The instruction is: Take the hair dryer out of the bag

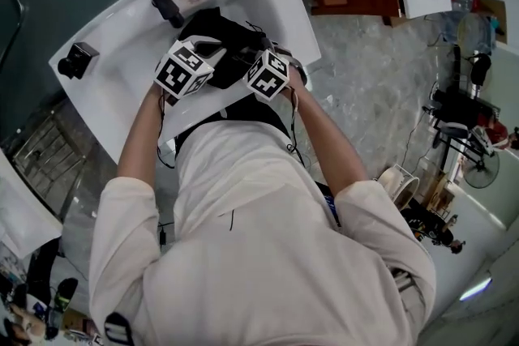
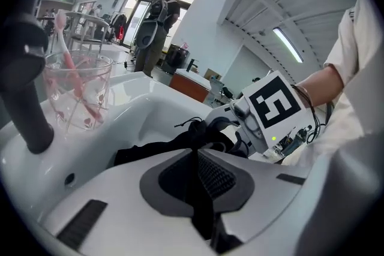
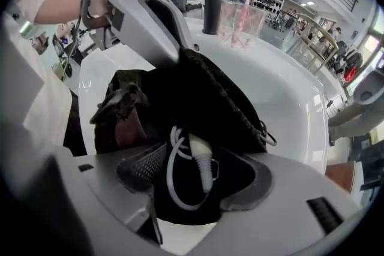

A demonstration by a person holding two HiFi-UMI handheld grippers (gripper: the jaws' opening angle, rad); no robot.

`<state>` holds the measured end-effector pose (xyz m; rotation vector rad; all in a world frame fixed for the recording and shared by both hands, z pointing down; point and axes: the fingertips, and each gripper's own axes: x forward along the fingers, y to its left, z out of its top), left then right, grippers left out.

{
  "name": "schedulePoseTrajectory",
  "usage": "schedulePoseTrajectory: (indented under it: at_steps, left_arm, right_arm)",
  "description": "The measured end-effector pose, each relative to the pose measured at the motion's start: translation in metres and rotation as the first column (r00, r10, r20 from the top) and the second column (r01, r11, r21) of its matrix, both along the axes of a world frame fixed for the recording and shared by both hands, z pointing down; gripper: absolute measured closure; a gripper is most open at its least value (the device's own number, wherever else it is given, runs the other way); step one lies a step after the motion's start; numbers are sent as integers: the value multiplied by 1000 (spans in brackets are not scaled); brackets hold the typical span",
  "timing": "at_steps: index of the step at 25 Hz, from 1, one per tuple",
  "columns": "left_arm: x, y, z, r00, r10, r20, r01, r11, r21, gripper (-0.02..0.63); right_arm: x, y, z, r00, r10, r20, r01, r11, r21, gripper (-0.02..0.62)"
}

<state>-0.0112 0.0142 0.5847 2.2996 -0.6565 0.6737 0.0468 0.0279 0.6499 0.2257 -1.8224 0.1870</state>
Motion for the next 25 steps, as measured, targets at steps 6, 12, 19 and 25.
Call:
schedulePoseTrajectory:
  at_steps: [6, 12, 19, 25]
  left_arm:
    - [0, 3, 18, 999, -26, 34, 26, 1000, -14, 569]
    - [-3, 3, 30, 996, -63, 57, 65, 997, -32, 568]
    - [-3, 8, 32, 987, -52, 151, 50, 999, 18, 568]
    - [-11, 25, 16, 982, -18, 187, 5, 998, 68, 568]
  right_arm:
    - [4, -9, 29, 997, 48, -57, -50, 998, -40, 342]
    - [2, -11, 37, 992, 34, -122, -45, 995, -89, 359]
    - [3, -5, 39, 989, -46, -141, 19, 982, -189, 424]
    - [8, 15, -14, 999, -22, -30, 7, 900, -435, 488]
